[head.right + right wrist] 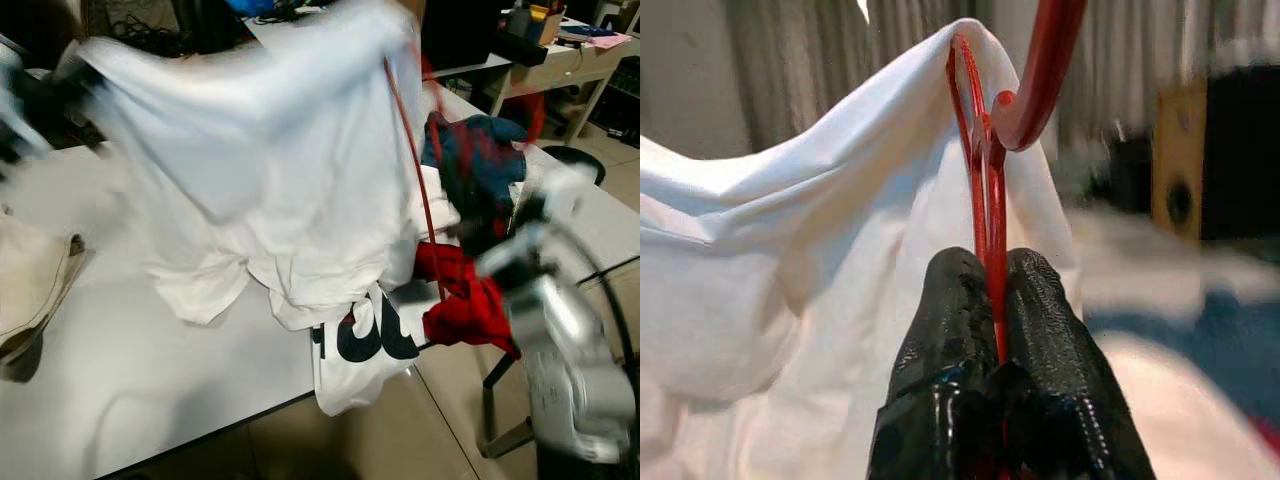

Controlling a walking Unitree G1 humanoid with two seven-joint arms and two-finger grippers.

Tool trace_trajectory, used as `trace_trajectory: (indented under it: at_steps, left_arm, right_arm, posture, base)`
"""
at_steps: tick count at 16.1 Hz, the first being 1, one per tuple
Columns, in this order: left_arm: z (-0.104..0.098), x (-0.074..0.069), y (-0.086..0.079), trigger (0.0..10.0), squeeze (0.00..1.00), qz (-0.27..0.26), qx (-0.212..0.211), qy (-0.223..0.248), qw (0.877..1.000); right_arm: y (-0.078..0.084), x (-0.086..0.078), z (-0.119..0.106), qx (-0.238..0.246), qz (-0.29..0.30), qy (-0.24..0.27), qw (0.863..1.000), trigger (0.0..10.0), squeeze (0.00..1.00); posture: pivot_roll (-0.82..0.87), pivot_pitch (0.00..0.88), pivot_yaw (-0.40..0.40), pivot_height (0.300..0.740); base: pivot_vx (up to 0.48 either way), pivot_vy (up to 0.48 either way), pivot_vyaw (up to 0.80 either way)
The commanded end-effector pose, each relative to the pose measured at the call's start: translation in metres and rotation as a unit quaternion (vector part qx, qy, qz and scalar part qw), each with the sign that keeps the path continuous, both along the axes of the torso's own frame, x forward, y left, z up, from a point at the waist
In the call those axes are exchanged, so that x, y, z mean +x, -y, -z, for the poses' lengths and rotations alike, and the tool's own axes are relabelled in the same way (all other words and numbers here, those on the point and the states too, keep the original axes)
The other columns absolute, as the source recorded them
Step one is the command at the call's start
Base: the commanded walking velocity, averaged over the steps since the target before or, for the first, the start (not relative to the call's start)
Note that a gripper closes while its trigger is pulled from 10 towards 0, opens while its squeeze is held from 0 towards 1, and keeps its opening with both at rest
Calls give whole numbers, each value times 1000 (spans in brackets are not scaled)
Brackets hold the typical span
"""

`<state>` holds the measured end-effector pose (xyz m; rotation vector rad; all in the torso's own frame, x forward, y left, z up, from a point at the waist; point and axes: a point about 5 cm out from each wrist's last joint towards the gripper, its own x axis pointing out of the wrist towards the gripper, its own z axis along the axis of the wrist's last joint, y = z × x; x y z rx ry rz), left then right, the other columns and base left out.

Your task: Hang hanger

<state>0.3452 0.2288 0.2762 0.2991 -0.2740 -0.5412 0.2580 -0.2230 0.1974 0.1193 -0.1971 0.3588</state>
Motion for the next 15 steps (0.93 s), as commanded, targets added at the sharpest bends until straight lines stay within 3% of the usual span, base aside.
trace_trajectory:
  at_steps: [1, 3, 4, 6, 7, 8, 9, 10, 13, 15]
  left_arm:
    - [9, 0, 17, 0, 0, 26, 10, -26, 999]
    - [35, 0, 40, 0, 0, 40, 20, -71, 996]
    - [58, -3, 59, 0, 0, 59, 68, -97, 991]
    - [91, -23, 98, 0, 0, 145, 77, -166, 972]
    - [106, -34, 107, 902, 0, 175, 104, -196, 959]
    - [113, -39, 109, 10000, 0, 187, 110, -214, 952]
    - [115, -41, 110, 10000, 0, 200, 109, -220, 949]
    - [116, -46, 109, 10000, 1000, 225, 108, -236, 939]
    - [108, -56, 91, 10000, 1000, 264, 110, -271, 919]
    - [107, -56, 71, 10000, 1000, 273, 140, -285, 908]
  right_arm:
    - [4, -4, 14, -14, 14, -39, 999, 10000, 0]
    - [13, -14, 41, -18, 45, -107, 993, 10000, 0]
    - [18, -22, 54, -34, 58, -145, 987, 10000, 0]
    - [35, -31, 64, -55, 116, -175, 976, 10000, 0]
    - [43, -32, 62, -53, 139, -172, 974, 10000, 0]
    - [45, -32, 60, -56, 147, -170, 973, 10000, 0]
    - [45, -32, 59, -59, 148, -170, 972, 10000, 0]
    - [45, -33, 58, -73, 140, -171, 972, 10000, 0]
    - [43, -43, 46, -136, 65, -170, 974, 10000, 0]
    - [46, -59, 41, -181, 0, -199, 963, 10000, 0]
  posture:
    - [-26, 0, 73, 740]
    - [-35, 0, 84, 740]
    - [-37, 0, 86, 740]
    - [-54, 0, 106, 740]
    - [-61, 0, 114, 740]
    - [-66, 0, 119, 740]
    - [-66, 0, 119, 740]
    - [-64, 0, 117, 740]
    - [-60, 0, 117, 740]
    - [-58, 0, 125, 740]
  base:
    - [0, 0, 0]
    - [0, 0, 0]
    - [0, 0, 0]
    - [0, 0, 0]
    - [0, 0, 0]
    - [0, 0, 0]
    - [0, 0, 0]
    - [0, 0, 0]
    - [0, 0, 0]
    - [0, 0, 0]
